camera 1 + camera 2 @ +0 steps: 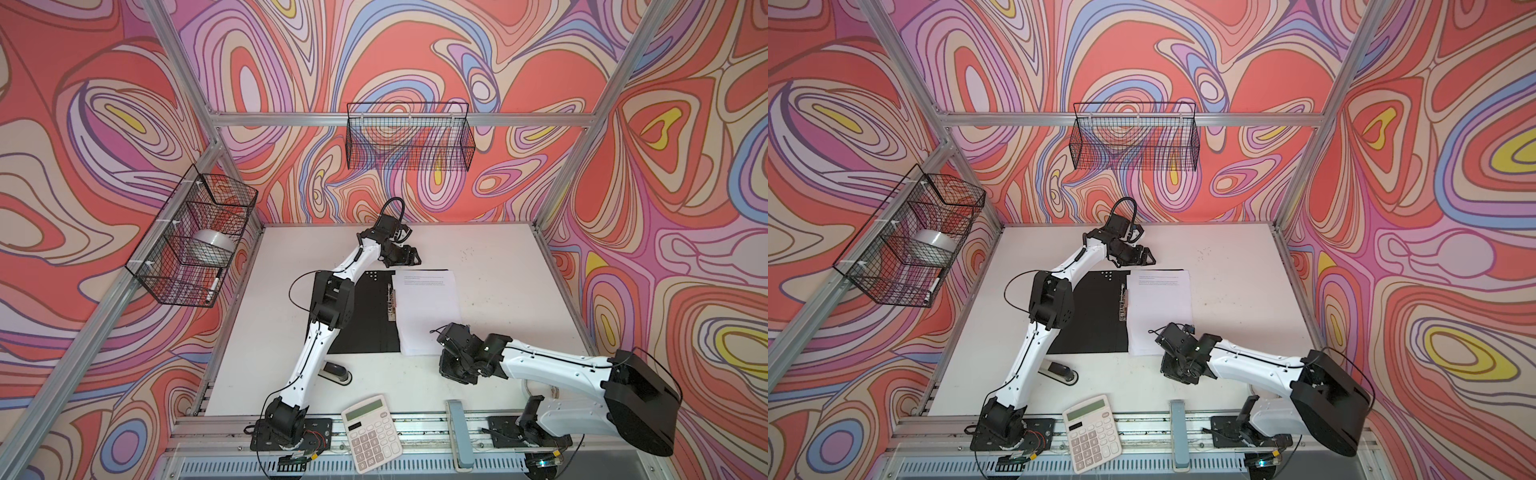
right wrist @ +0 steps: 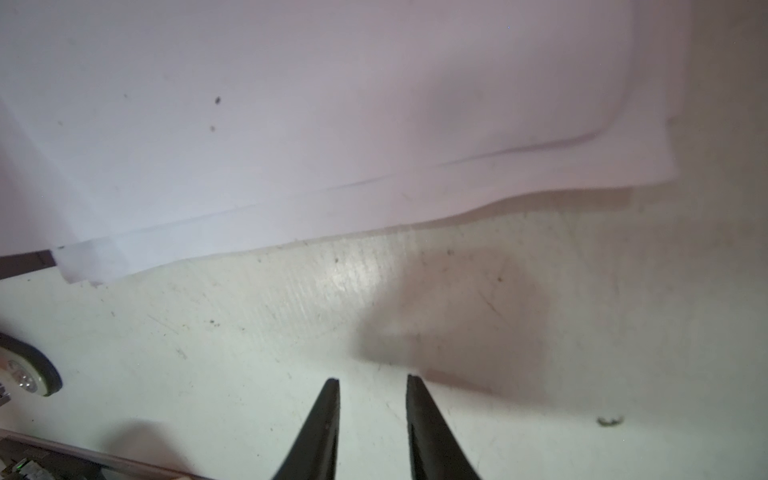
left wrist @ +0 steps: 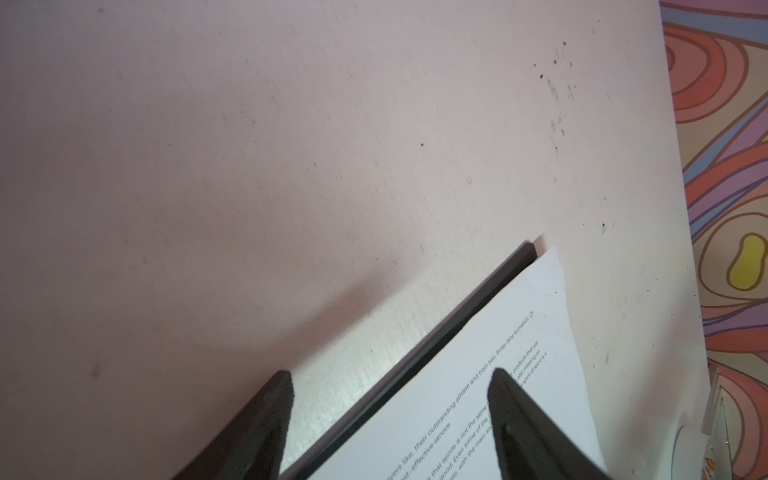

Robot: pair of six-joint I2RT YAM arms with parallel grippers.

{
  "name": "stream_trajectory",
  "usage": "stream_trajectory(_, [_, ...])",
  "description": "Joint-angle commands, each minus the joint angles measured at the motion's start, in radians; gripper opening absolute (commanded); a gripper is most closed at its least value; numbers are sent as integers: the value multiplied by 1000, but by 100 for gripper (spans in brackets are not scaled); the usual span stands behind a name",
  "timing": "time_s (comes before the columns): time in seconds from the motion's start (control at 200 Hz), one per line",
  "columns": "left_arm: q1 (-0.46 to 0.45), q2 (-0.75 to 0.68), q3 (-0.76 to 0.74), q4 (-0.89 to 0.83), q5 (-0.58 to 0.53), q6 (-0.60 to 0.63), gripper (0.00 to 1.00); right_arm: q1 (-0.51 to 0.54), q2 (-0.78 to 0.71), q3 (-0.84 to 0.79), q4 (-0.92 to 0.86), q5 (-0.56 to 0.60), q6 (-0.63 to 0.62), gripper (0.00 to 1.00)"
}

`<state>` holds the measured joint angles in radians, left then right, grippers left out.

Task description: Put the files into the folder

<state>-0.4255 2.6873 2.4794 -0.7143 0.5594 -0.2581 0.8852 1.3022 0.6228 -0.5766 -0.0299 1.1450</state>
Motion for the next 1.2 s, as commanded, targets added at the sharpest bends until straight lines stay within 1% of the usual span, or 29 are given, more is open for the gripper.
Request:
stream_trajectory(0.0, [-2, 28, 26, -37, 31, 13, 72, 6, 33, 46, -28, 67, -14, 29])
stream_trajectory(0.17, [-2, 22, 24, -49, 24, 31, 69, 6, 145, 119, -25, 91, -58, 29])
stream_trajectory(0.376, [-1, 23, 23, -57, 29, 35, 68, 6, 278, 224, -23, 114, -110, 29])
stream_trajectory(0.691, [-1, 16, -10, -75, 32, 58, 64, -7, 382, 325, -25, 124, -172, 29])
stream_trajectory(0.841, [-1, 2, -34, -74, 26, 63, 61, -9, 396, 345, -40, 120, -186, 29])
stream_trajectory(0.921, [0, -2, -36, -80, 20, 65, 57, -9, 386, 341, -45, 111, -188, 29])
stream_trajectory(1.192, [4, -65, -34, -87, -24, 71, 59, -9, 258, 338, -69, 93, -225, 33])
